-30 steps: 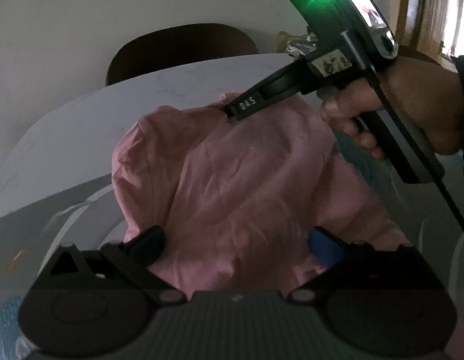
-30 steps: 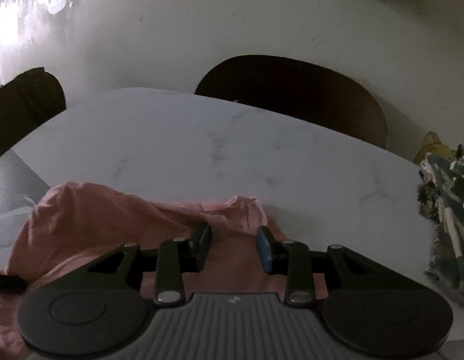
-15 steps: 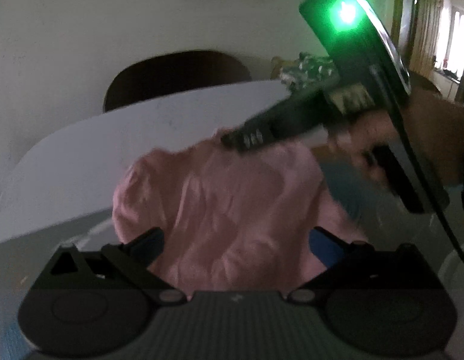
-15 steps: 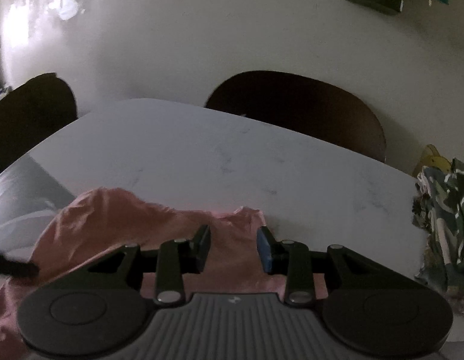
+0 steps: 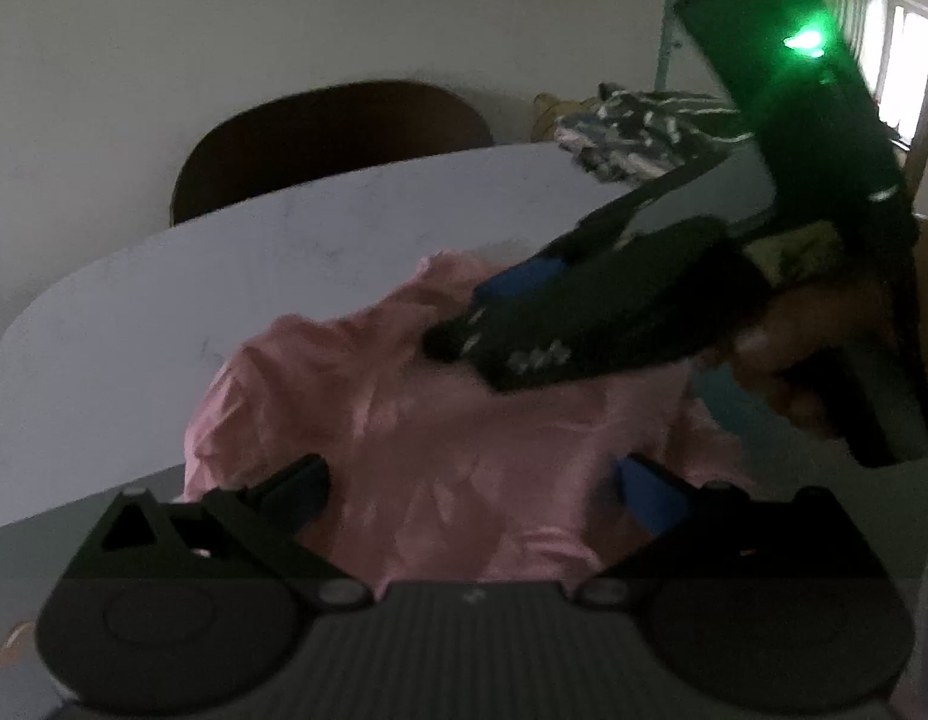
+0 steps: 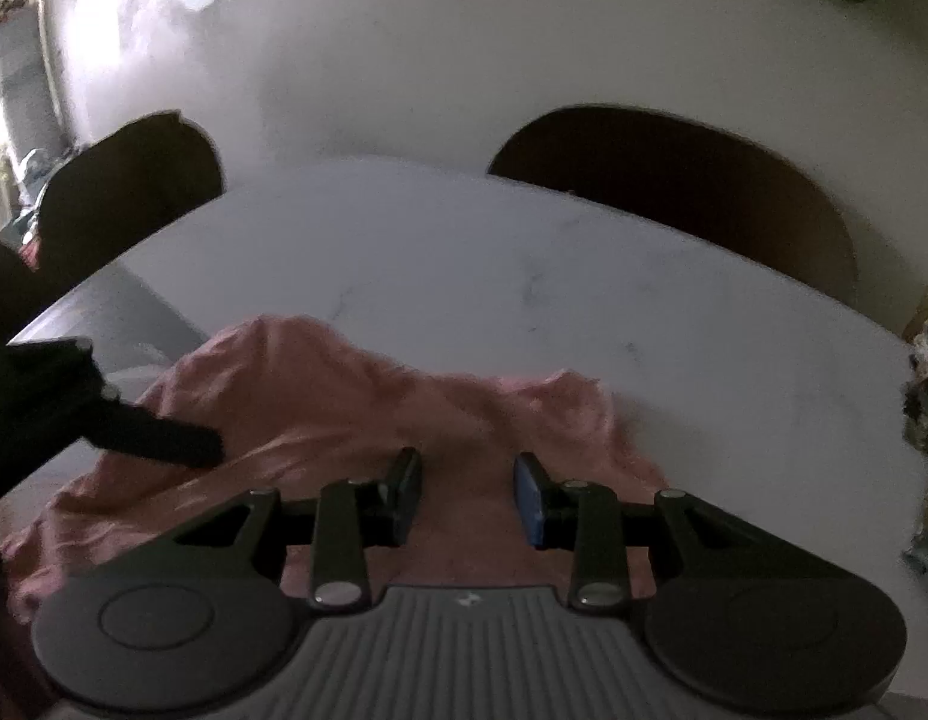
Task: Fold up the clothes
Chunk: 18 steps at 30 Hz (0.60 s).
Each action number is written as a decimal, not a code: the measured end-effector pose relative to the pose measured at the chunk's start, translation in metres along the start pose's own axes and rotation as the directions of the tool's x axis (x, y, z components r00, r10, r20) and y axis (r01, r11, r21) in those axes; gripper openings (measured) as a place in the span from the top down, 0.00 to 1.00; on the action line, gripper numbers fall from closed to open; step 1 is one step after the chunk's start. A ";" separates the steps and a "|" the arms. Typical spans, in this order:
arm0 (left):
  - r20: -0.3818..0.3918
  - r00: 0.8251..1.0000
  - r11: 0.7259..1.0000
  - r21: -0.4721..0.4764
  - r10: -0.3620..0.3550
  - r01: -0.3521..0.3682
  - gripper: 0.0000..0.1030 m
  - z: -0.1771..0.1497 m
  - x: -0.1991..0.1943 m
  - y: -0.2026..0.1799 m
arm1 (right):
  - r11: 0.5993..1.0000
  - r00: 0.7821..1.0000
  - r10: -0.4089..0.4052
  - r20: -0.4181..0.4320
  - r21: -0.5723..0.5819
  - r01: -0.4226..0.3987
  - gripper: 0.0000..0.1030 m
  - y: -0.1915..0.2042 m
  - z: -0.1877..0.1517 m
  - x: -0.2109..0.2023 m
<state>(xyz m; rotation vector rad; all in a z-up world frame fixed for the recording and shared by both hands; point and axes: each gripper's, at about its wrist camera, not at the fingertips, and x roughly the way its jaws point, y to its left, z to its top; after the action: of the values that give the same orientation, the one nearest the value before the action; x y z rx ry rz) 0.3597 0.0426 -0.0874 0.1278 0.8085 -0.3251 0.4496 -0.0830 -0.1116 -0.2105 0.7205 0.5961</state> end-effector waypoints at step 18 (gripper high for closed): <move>-0.027 0.999 0.999 -0.032 0.022 -0.023 0.00 0.007 -0.009 0.006 | 0.997 0.998 -0.058 0.011 0.044 0.057 0.73 -0.004 0.003 -0.012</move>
<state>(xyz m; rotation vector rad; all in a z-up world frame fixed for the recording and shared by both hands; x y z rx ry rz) 0.3609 0.0488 -0.0758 0.1108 0.8382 -0.2892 0.4459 -0.0905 -0.1014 -0.1866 0.7127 0.5259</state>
